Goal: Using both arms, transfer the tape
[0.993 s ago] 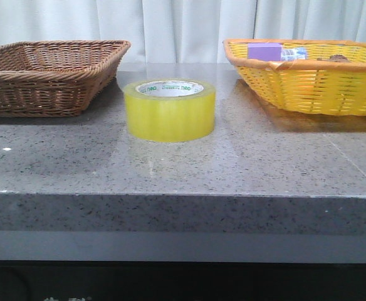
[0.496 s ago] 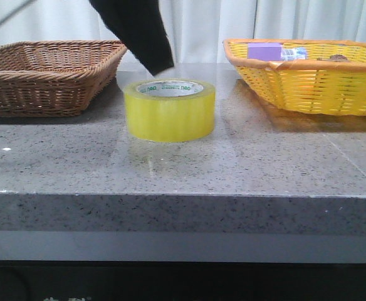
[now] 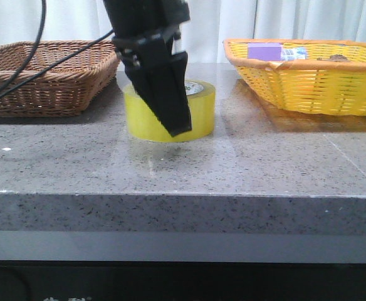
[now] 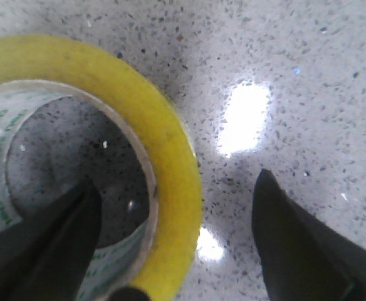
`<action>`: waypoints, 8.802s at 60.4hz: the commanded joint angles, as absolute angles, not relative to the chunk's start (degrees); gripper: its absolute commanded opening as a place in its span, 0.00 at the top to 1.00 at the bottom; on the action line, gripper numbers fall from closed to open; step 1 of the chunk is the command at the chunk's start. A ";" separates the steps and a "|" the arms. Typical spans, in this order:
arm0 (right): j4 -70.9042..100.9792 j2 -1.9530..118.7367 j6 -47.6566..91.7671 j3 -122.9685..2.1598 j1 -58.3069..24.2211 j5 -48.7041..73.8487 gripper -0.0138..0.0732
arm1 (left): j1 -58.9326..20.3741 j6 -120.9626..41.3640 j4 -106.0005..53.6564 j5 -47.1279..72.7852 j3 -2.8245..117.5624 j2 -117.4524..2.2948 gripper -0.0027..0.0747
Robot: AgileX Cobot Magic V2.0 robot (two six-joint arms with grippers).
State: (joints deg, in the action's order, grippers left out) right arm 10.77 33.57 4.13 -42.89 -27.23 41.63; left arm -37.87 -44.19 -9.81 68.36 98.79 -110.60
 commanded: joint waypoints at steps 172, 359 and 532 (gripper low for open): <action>11.55 33.59 4.27 -44.23 -26.81 37.34 0.37 | -10.98 -15.42 -3.97 65.90 118.68 -114.16 0.82; 11.59 33.59 4.27 -44.23 -26.81 37.33 0.50 | -11.07 -5.53 -9.12 56.15 46.77 -25.33 0.51; 11.62 33.69 4.27 -44.23 -26.81 38.14 0.92 | -4.92 0.71 -2.82 -1.17 -2.74 1.36 0.99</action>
